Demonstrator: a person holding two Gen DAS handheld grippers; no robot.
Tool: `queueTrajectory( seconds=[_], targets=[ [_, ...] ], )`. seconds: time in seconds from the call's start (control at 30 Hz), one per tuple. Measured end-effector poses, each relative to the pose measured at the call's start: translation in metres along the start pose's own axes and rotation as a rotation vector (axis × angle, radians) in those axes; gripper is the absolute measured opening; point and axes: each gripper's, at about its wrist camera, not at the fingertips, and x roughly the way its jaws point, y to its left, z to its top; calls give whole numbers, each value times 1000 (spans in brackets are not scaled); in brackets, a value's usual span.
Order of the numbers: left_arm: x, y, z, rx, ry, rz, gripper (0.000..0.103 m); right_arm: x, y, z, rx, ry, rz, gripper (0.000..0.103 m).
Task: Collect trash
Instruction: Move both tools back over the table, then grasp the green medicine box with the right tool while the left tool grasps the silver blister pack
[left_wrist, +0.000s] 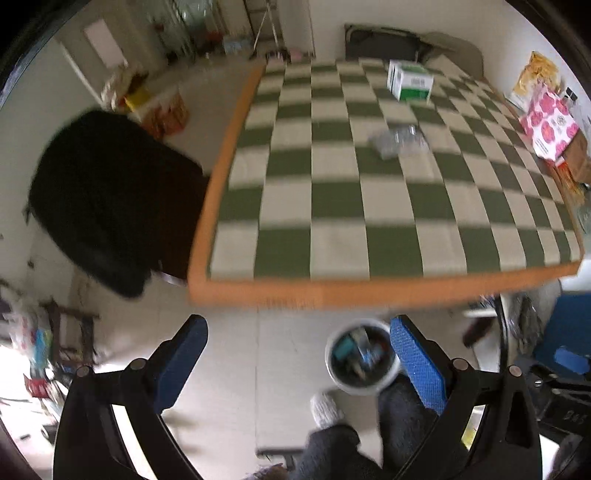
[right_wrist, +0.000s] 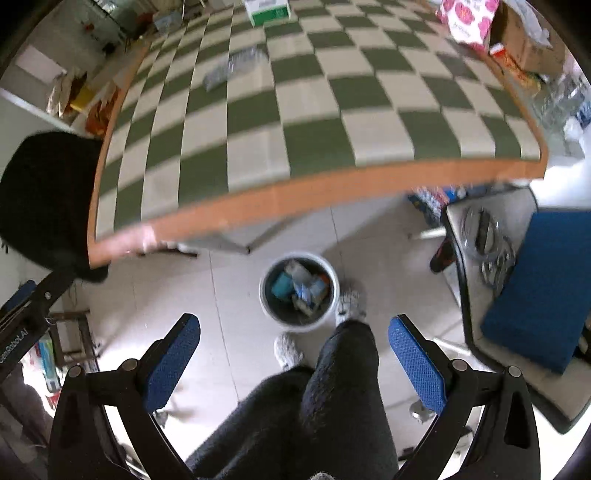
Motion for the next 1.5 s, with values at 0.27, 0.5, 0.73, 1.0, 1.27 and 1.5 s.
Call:
queueTrajectory(
  seconds=[0.27, 0.5, 0.73, 1.0, 1.27, 1.5],
  targets=[
    [47, -25, 114, 19, -36, 219, 103, 4, -17, 151, -55, 4, -26, 103],
    [129, -35, 208, -173, 140, 317, 103, 29, -12, 342, -97, -2, -16, 103],
    [194, -30, 255, -277, 258, 371, 103, 74, 38, 499, -131, -32, -36, 103],
    [229, -24, 272, -285, 327, 363, 103, 153, 88, 579, -179, 73, -43, 103],
    [218, -83, 274, 218, 262, -11, 103, 156, 72, 559, -302, 95, -21, 89],
    [221, -154, 251, 724, 307, -88, 103, 134, -11, 498, -277, 167, -38, 89]
  ],
)
